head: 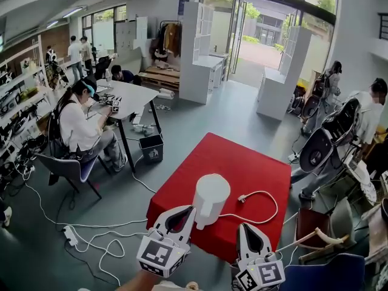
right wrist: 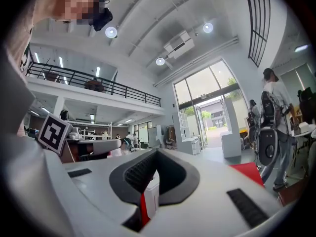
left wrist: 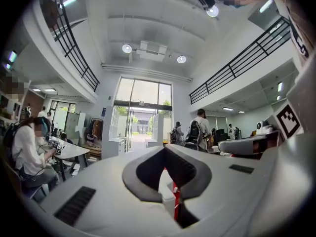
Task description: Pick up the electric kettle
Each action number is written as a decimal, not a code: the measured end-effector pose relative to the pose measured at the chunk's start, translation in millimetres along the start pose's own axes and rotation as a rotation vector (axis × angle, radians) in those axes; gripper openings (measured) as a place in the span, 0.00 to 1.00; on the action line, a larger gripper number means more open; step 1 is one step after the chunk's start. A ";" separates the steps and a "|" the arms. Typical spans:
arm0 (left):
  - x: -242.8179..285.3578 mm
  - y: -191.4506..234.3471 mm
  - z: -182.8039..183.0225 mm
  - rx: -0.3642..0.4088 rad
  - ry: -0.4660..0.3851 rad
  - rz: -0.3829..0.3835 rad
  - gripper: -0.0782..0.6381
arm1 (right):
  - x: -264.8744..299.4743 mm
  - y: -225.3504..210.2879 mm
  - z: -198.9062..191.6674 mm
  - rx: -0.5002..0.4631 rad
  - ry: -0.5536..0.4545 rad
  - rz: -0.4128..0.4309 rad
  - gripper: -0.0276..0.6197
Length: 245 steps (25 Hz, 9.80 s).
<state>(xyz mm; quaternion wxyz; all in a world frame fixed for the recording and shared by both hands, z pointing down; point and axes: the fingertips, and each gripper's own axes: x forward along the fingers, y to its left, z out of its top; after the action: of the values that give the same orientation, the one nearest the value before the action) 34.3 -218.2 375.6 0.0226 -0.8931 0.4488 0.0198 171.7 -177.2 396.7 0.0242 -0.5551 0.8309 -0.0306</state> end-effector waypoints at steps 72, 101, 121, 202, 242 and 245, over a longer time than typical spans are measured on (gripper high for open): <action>51.9 -24.9 -186.0 -0.003 0.339 -0.529 0.44 | 69.1 -40.9 -12.1 0.033 0.043 -0.143 0.07; 90.8 -71.4 -204.4 -0.013 0.282 -0.726 0.22 | 47.8 -78.7 -26.0 0.038 0.071 -0.262 0.07; 127.2 -60.0 -164.8 -0.157 0.225 -0.786 0.21 | 55.6 -92.0 -22.7 0.042 0.057 -0.304 0.07; -140.5 -29.5 27.3 -0.176 -0.003 -0.424 0.18 | -45.1 113.7 -14.6 0.068 0.001 -0.001 0.07; -239.1 -79.3 18.4 -0.202 0.020 -0.400 0.17 | -140.8 185.2 8.1 0.008 -0.025 0.046 0.07; -238.8 -80.1 18.7 -0.200 0.021 -0.397 0.17 | -142.0 184.0 8.5 0.010 -0.025 0.049 0.07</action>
<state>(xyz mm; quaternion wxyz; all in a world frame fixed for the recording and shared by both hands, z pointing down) -44.1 21.8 372.1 -0.0672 -0.9620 0.2600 0.0500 57.2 24.1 374.8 0.0381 -0.5349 0.8436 -0.0272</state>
